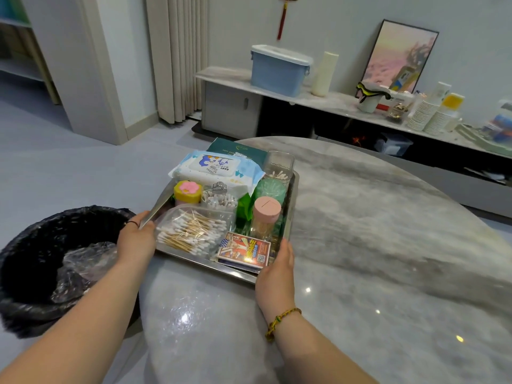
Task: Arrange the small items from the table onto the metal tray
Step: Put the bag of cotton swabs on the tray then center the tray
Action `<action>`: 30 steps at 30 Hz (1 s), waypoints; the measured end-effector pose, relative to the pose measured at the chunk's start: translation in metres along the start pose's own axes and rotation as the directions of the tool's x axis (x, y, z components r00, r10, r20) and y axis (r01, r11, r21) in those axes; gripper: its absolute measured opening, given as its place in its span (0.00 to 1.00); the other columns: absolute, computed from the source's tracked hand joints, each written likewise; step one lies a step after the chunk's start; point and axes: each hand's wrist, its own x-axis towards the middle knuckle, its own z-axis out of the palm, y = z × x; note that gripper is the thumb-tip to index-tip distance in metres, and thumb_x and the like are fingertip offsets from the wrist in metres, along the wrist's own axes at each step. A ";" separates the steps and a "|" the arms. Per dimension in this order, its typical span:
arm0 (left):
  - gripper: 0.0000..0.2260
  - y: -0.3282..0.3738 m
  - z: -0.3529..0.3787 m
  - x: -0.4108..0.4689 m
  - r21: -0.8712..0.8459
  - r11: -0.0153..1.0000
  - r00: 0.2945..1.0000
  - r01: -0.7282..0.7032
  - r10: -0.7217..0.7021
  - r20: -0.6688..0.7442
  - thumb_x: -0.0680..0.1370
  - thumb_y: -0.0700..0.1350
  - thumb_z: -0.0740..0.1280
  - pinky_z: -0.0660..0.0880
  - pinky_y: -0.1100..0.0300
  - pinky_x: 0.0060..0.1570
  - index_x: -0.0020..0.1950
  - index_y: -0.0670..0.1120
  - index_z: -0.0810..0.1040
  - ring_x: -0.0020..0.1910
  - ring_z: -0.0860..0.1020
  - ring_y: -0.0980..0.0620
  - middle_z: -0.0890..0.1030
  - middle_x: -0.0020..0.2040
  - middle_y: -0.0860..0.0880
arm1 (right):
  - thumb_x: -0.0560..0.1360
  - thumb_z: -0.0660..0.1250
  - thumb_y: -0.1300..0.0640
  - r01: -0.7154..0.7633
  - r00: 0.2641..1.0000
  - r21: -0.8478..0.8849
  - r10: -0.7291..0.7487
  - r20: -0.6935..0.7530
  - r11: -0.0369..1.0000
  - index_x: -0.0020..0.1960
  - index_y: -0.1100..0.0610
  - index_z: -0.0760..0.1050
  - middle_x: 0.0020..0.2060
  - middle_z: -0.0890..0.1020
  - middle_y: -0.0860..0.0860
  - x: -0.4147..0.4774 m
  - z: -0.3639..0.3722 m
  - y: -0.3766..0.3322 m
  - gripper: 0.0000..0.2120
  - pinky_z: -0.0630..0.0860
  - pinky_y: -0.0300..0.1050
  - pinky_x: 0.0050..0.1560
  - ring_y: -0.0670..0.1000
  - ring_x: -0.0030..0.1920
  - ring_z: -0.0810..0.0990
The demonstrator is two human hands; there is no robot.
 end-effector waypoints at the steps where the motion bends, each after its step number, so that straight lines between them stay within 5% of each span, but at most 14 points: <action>1: 0.15 0.001 0.001 0.002 0.003 1.000 1.000 -0.003 0.003 -0.007 0.77 0.38 0.57 0.68 0.51 0.59 0.62 0.41 0.73 0.60 0.72 0.39 0.75 0.61 0.37 | 0.74 0.51 0.73 -0.004 1.000 -0.009 0.004 0.012 1.000 0.72 0.59 0.48 0.74 0.51 0.55 0.002 0.001 -0.001 0.29 0.53 0.37 0.70 0.51 0.74 0.52; 19: 0.14 0.006 0.007 0.025 0.001 1.000 0.993 -0.022 0.022 -0.114 0.78 0.39 0.56 0.69 0.52 0.59 0.60 0.38 0.74 0.60 0.73 0.39 0.76 0.60 0.36 | 0.75 0.52 0.70 0.065 0.992 0.018 -0.067 0.104 0.998 0.73 0.57 0.48 0.75 0.52 0.52 0.041 0.009 -0.007 0.29 0.59 0.37 0.67 0.50 0.73 0.55; 24: 0.14 0.009 0.003 0.015 0.042 0.999 0.991 0.005 0.001 -0.135 0.78 0.41 0.56 0.68 0.50 0.60 0.60 0.37 0.74 0.60 0.72 0.37 0.75 0.61 0.35 | 0.76 0.54 0.63 0.129 0.976 0.004 -0.127 0.177 0.992 0.71 0.57 0.57 0.71 0.63 0.55 0.032 -0.003 -0.003 0.23 0.63 0.47 0.70 0.52 0.70 0.63; 27: 0.16 0.011 0.003 0.000 0.006 0.999 0.989 0.042 -0.041 -0.142 0.78 0.42 0.58 0.66 0.50 0.63 0.64 0.38 0.70 0.63 0.70 0.39 0.72 0.65 0.37 | 0.77 0.54 0.61 0.174 0.972 -0.151 -0.145 0.187 0.973 0.69 0.58 0.61 0.72 0.62 0.54 0.024 -0.026 0.008 0.20 0.57 0.40 0.70 0.52 0.71 0.60; 30: 0.17 0.018 0.008 -0.020 0.086 0.994 0.979 -0.062 0.077 -0.190 0.78 0.42 0.59 0.61 0.52 0.68 0.66 0.39 0.68 0.67 0.66 0.41 0.65 0.70 0.39 | 0.76 0.55 0.62 0.156 0.984 -0.296 -0.124 0.125 0.942 0.68 0.59 0.63 0.73 0.59 0.53 0.014 -0.060 0.026 0.20 0.52 0.37 0.69 0.51 0.73 0.56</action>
